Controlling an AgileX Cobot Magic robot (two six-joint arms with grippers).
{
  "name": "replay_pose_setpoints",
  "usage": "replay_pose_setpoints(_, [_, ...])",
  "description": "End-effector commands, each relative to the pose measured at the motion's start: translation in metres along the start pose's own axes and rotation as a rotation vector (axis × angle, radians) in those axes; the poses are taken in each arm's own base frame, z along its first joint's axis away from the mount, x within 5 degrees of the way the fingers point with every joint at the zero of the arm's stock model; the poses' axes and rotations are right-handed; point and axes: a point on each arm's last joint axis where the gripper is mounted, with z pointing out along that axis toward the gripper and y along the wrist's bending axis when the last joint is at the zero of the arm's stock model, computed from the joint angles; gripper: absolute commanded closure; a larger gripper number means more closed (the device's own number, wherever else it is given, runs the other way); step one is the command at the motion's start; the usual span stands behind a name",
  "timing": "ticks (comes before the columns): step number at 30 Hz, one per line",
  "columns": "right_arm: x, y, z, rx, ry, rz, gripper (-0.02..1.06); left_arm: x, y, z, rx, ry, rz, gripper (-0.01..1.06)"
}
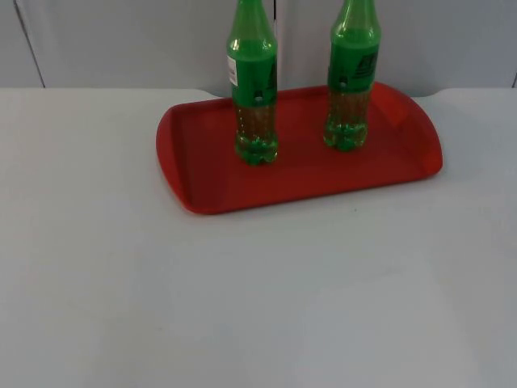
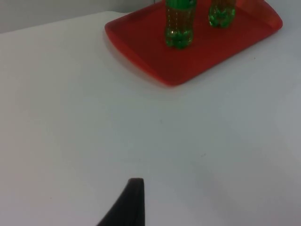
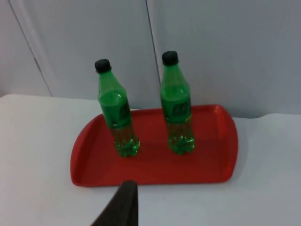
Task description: Place the bottle upright on the tray.
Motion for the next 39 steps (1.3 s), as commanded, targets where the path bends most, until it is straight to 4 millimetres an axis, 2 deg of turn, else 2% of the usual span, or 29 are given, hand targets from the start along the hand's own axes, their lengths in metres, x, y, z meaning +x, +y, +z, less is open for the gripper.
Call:
replay_pose_setpoints(1, [0.004,-0.002,-0.009,0.0,0.006,-0.016,-0.01,0.0,0.0,0.0,-0.003,-0.003,-0.003,0.0])
replay_pose_setpoints(5, [0.012,-0.01,-0.031,0.018,0.002,-0.011,-0.01,0.0,0.0,0.0,-0.003,-0.003,-0.003,0.0])
replay_pose_setpoints(11, [0.022,-0.012,-0.051,-0.024,-0.005,-0.047,-0.01,0.0,0.0,0.0,-0.003,-0.003,-0.003,0.0])
replay_pose_setpoints(20, [0.041,-0.01,-0.075,-0.128,0.023,-0.138,-0.01,0.0,0.0,0.0,-0.003,-0.003,-0.003,0.0])
replay_pose_setpoints(25, [0.052,-0.014,-0.088,-0.13,0.026,-0.144,-0.01,0.0,0.0,0.0,-0.003,-0.003,-0.003,0.0])
replay_pose_setpoints(33, [0.058,-0.015,-0.086,-0.125,0.088,-0.16,-0.01,0.0,0.0,0.0,-0.005,-0.003,-0.002,0.0])
replay_pose_setpoints(39, [0.071,-0.012,-0.075,-0.149,0.142,-0.201,-0.01,0.0,0.0,0.0,-0.005,-0.003,-0.002,0.0])
